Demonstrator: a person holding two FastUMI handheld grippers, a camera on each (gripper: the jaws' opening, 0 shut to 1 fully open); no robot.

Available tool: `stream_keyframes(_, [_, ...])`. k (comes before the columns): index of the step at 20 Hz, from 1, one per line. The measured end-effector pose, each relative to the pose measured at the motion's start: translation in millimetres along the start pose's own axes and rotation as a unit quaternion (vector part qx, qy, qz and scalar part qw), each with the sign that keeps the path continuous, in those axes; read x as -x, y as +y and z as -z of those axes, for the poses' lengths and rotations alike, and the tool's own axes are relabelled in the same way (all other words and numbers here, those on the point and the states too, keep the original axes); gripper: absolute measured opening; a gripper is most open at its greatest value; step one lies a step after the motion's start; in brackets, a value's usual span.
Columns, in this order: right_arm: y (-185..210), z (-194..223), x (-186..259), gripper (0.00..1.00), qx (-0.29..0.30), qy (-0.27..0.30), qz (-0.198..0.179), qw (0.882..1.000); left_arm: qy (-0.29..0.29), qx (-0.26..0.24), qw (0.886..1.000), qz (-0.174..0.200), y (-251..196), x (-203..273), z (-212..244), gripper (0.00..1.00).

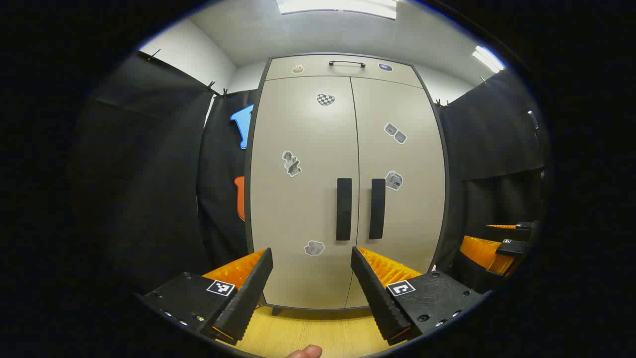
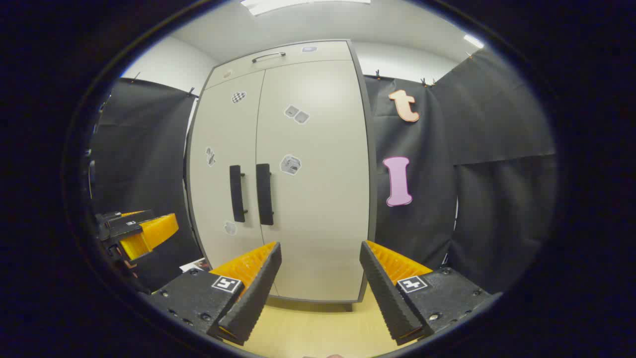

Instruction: Open the right door of the double-door shoe cabinet with the right hand, and open the left door with the left hand.

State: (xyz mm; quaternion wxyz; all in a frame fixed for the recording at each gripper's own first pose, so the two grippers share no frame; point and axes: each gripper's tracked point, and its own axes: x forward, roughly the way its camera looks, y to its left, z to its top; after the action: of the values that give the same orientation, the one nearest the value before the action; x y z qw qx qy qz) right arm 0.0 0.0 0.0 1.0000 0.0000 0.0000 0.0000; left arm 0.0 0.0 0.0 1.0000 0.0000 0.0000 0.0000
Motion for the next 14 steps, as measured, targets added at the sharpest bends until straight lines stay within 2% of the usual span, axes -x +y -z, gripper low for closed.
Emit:
stream_keyframes(4, [7, -3, 3, 0.98, 0.009, -0.004, 0.01, 1.0, 0.0, 0.003, 1.0, 0.017, -2, -3, 0, 0.95])
stream_keyframes(14, [11, 4, 2, 0.99, 0.005, 0.0, 0.032, 0.999, 0.002, 0.004, 0.999, 0.032, 6, -13, 2, 0.95])
